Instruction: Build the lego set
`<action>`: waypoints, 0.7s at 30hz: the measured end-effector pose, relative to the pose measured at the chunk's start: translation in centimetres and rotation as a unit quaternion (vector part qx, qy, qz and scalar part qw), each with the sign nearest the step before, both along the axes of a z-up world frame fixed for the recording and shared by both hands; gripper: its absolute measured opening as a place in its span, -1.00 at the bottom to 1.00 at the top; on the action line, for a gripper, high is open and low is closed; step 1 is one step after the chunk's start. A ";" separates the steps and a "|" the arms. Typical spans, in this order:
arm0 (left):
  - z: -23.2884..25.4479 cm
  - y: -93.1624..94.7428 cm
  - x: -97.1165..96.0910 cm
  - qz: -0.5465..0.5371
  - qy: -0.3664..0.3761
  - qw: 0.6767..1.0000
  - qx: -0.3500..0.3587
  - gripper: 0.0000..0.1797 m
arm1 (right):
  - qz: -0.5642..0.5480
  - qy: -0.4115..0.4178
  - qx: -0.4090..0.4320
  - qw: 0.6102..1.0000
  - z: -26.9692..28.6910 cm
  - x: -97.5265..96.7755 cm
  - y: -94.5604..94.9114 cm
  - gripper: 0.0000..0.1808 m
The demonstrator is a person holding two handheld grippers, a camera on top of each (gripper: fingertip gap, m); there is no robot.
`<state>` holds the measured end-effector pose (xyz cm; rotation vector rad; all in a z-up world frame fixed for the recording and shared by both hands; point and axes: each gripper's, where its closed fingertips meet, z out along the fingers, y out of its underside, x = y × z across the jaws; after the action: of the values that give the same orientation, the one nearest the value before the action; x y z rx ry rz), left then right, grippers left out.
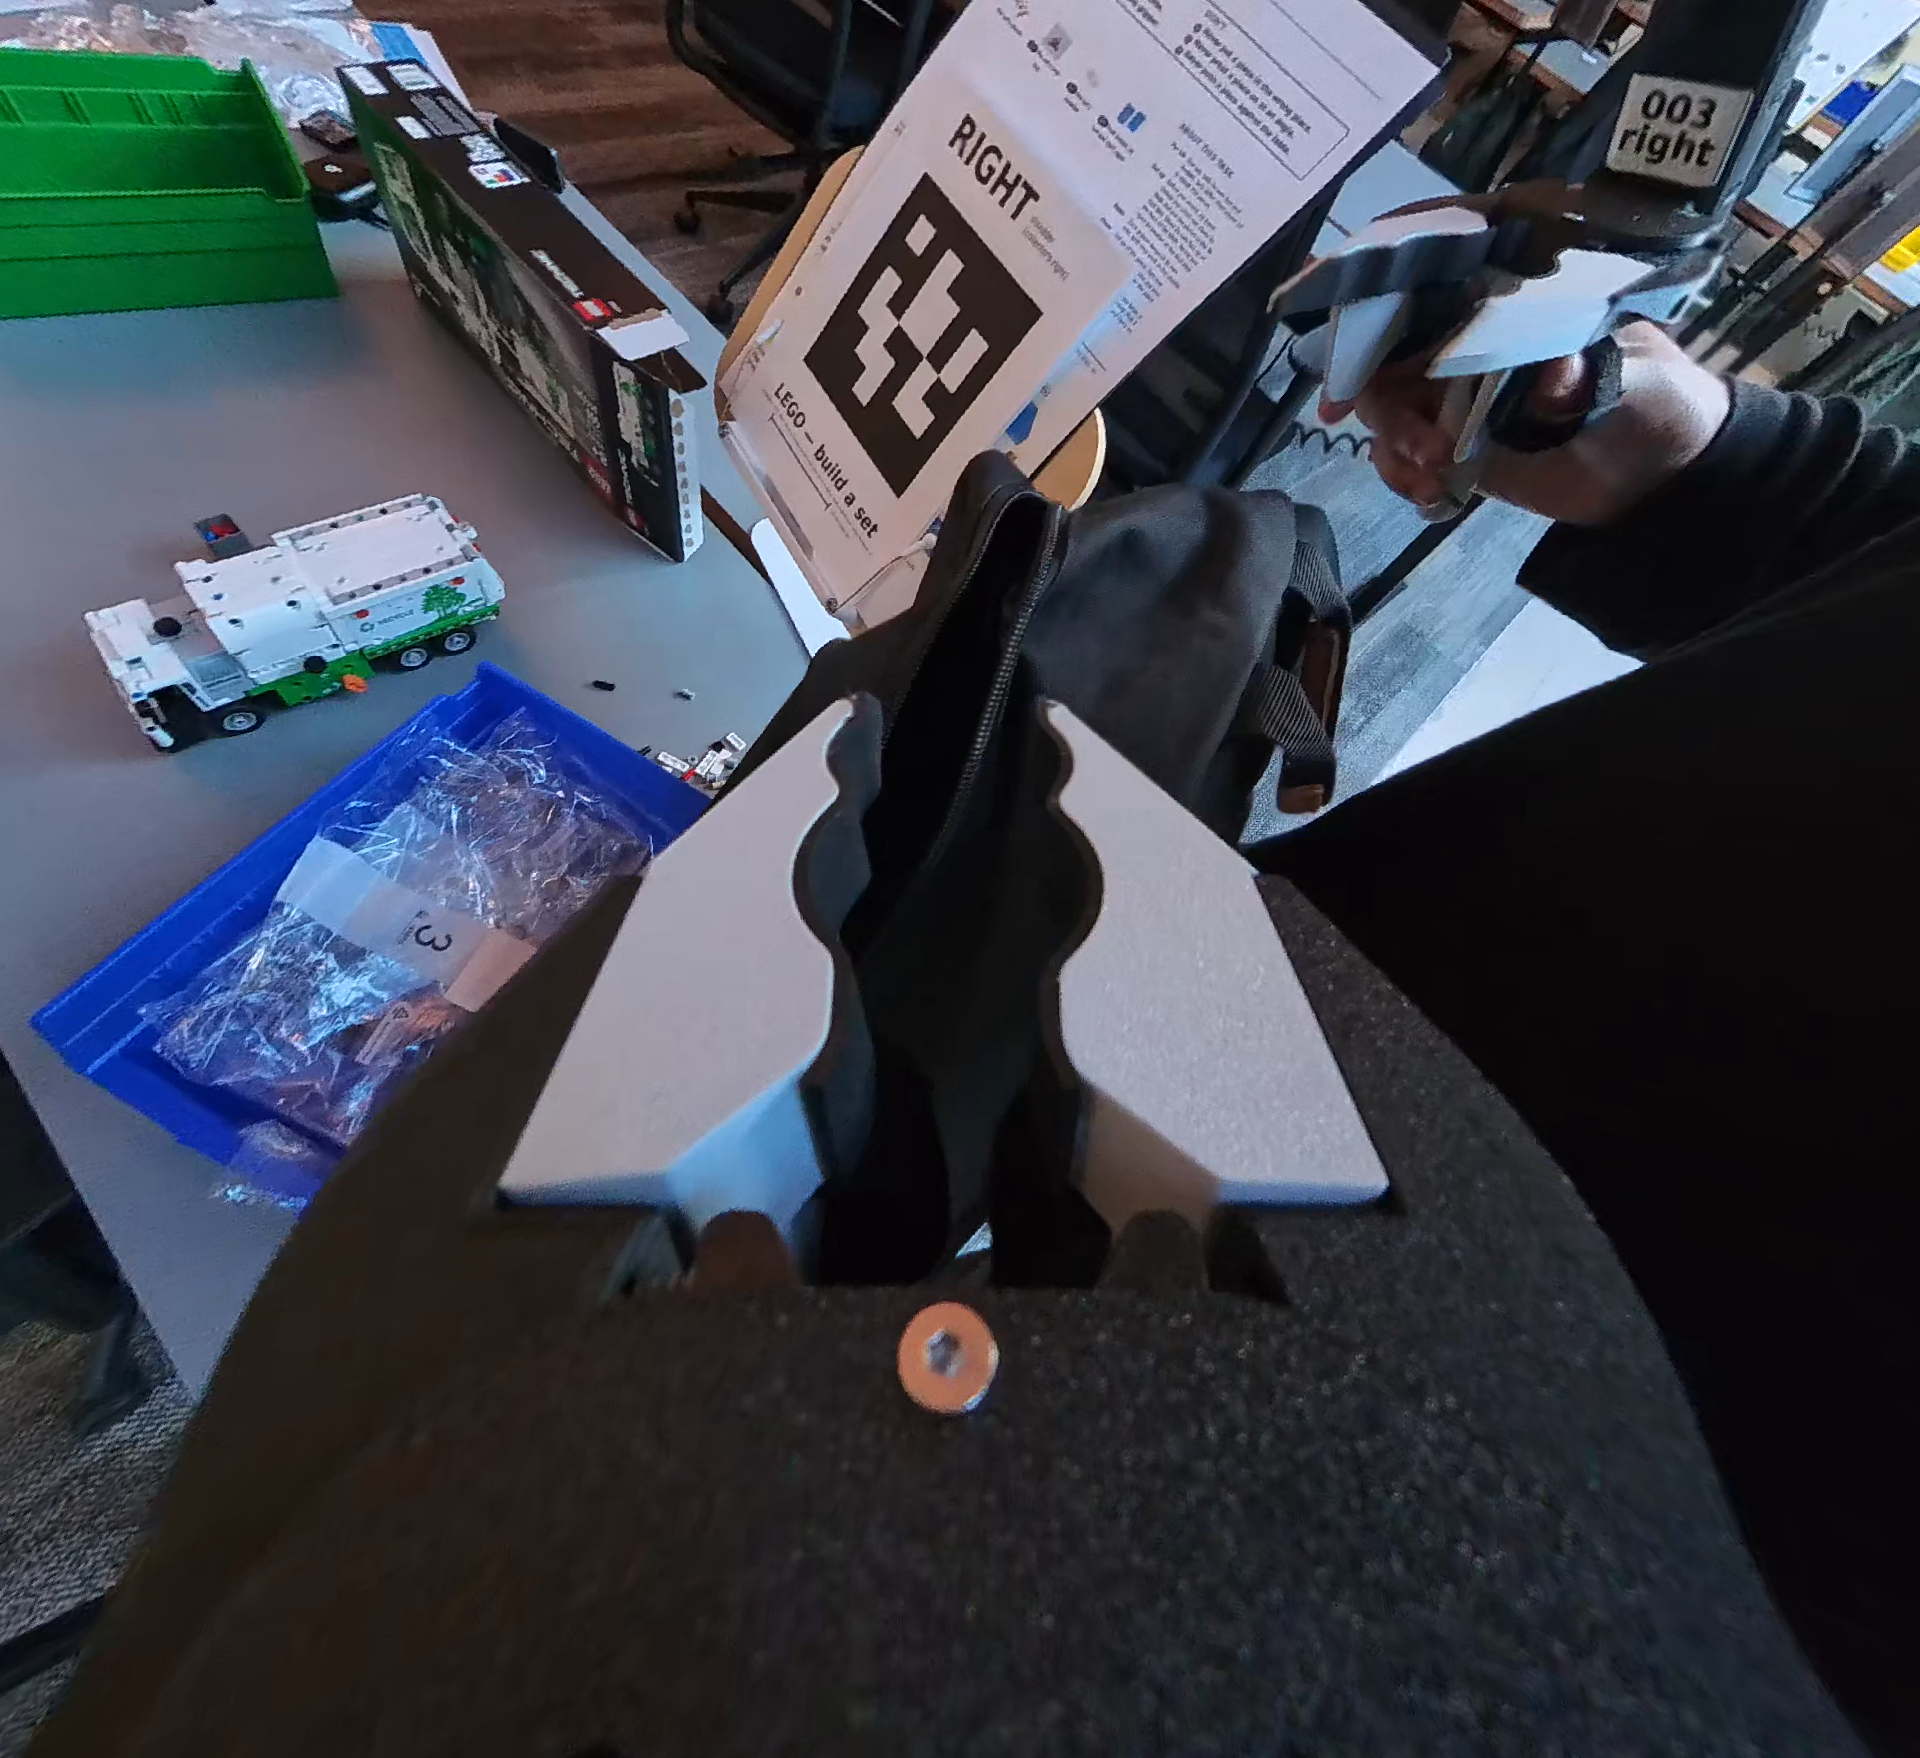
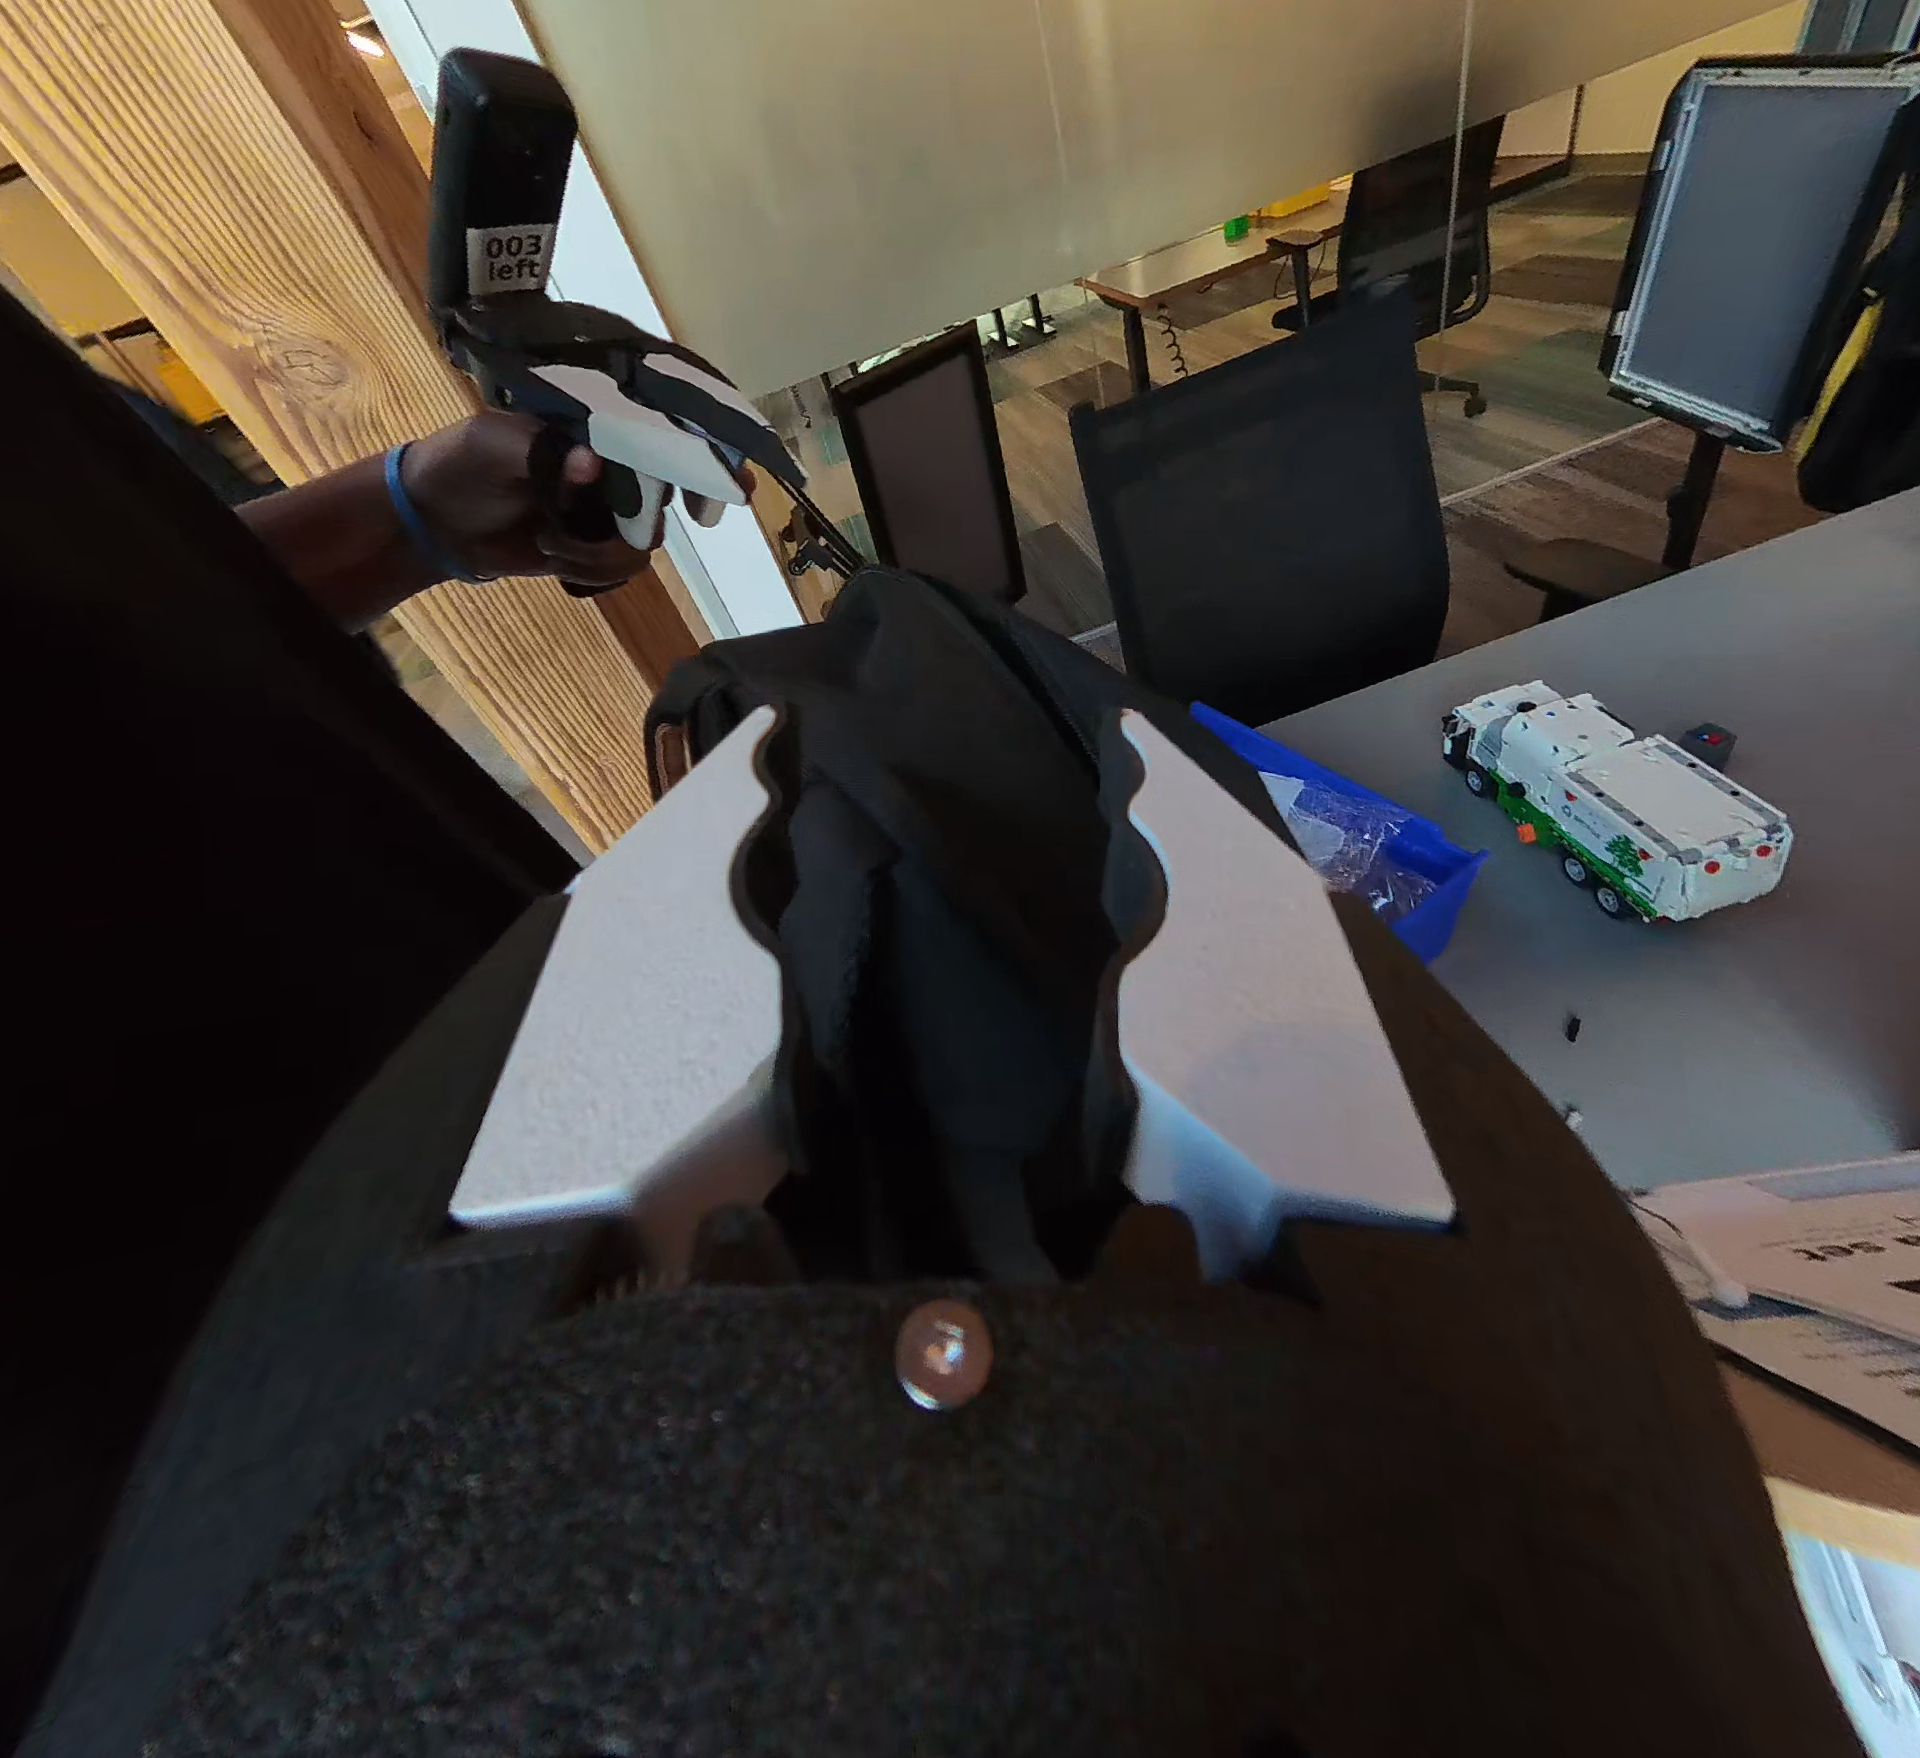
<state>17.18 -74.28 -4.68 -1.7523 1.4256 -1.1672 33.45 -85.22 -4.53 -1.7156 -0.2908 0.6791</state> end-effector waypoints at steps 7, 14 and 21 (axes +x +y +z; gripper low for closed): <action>-0.8 0.6 -1.2 0.021 0.005 1.000 -0.018 -0.72 | -0.042 0.011 -0.019 0.999 -1.6 2.5 0.0 -0.41; -1.0 -1.5 0.6 -0.033 0.023 0.999 -0.021 -0.72 | -0.189 0.288 -0.173 0.923 -14.8 8.8 -0.2 -0.52; -0.9 -2.3 1.7 -0.060 0.059 0.996 -0.012 -0.72 | -0.219 0.512 -0.285 0.780 -28.0 9.2 0.3 -0.48</action>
<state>18.92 -76.63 -5.62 -1.8000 1.6124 -1.1619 42.65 -84.91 -32.52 -1.5896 1.1540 1.3055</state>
